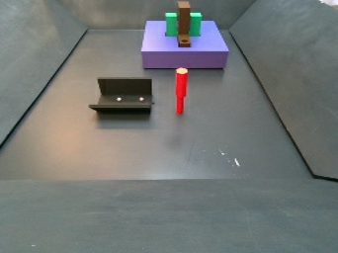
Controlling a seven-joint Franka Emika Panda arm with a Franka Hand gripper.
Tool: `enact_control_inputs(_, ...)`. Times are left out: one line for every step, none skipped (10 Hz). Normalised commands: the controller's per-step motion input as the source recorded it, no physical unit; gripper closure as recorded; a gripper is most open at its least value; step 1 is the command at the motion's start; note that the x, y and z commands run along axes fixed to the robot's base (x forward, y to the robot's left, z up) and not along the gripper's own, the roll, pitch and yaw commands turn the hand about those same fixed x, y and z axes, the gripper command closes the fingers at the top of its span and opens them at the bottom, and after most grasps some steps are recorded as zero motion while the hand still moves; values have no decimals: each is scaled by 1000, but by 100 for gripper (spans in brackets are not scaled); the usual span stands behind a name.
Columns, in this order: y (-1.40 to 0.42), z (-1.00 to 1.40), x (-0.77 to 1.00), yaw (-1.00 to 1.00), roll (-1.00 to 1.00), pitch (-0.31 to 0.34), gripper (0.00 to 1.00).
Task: Pick up the blue object. Move up. Move to above the board. Insert the blue object.
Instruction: Move to above the board, then insert the blue object.
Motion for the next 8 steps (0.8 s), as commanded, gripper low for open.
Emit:
enact_control_inputs(-1400,191,492,10,39,163,100)
enact_control_inputs(-1400,200,517,6,-6,147,100)
enact_control_inputs(-1400,203,540,6,23,137,100)
enact_control_inputs(-1400,207,566,11,24,138,100)
enact_control_inputs(-517,82,262,5,38,156,100)
enact_control_inputs(-271,52,179,2,44,151,100)
enact_control_inputs(0,0,3,0,-4,0,100)
enact_control_inputs(-6,-329,0,0,-199,-111,100)
